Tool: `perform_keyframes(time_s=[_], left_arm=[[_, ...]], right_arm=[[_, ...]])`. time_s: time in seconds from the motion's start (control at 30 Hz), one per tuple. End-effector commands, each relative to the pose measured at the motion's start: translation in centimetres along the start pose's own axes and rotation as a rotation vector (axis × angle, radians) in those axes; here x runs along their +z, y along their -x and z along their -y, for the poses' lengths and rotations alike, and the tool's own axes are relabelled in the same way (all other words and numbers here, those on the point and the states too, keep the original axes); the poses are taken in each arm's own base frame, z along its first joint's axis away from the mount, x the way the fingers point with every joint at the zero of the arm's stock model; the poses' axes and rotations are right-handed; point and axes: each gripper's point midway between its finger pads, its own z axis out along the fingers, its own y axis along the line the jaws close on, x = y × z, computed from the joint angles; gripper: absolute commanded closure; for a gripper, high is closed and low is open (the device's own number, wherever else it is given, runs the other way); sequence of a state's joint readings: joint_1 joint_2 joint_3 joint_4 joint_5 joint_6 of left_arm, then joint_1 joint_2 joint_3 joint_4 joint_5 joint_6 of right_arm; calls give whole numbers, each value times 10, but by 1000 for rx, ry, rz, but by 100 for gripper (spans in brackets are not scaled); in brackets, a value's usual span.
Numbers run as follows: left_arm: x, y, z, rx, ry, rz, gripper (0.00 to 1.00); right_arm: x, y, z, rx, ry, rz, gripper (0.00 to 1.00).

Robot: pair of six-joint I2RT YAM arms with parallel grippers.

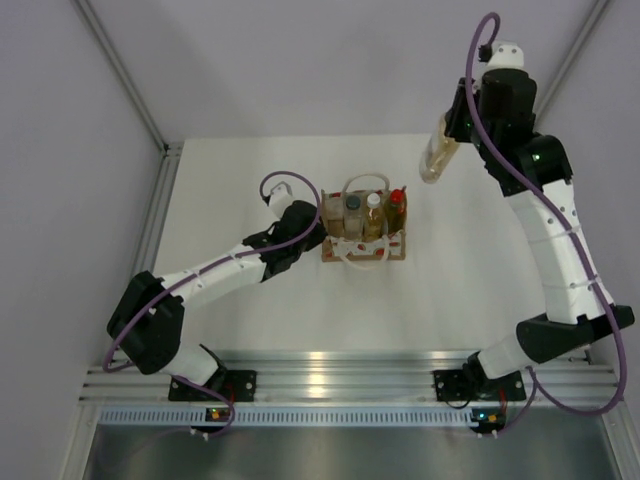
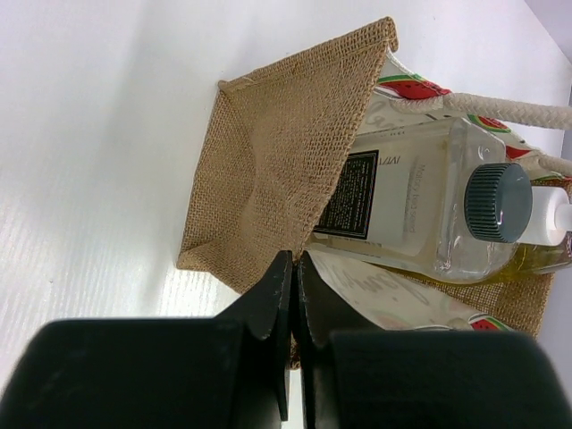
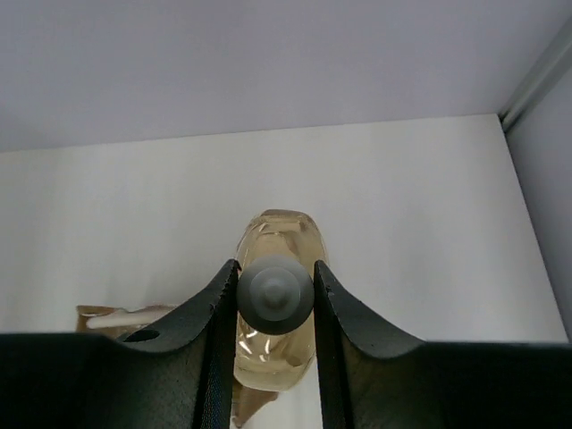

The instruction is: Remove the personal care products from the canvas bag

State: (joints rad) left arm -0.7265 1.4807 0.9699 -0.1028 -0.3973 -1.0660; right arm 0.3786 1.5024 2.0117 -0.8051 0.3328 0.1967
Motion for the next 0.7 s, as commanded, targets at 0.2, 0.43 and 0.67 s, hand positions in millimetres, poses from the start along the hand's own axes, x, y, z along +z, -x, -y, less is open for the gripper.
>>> perform_keyframes(time_s=[0.2, 0.43, 0.67], left_arm=[[-10, -7, -5, 62, 1, -58, 100], [-12, -7, 1, 84, -25, -72, 100], [-12, -12, 3, 95, -37, -97, 100]], right_arm=[[29, -17, 45, -8, 21, 150, 100], [57, -76, 60, -61, 48, 115, 100], [62, -140, 70, -57, 22, 12, 100]])
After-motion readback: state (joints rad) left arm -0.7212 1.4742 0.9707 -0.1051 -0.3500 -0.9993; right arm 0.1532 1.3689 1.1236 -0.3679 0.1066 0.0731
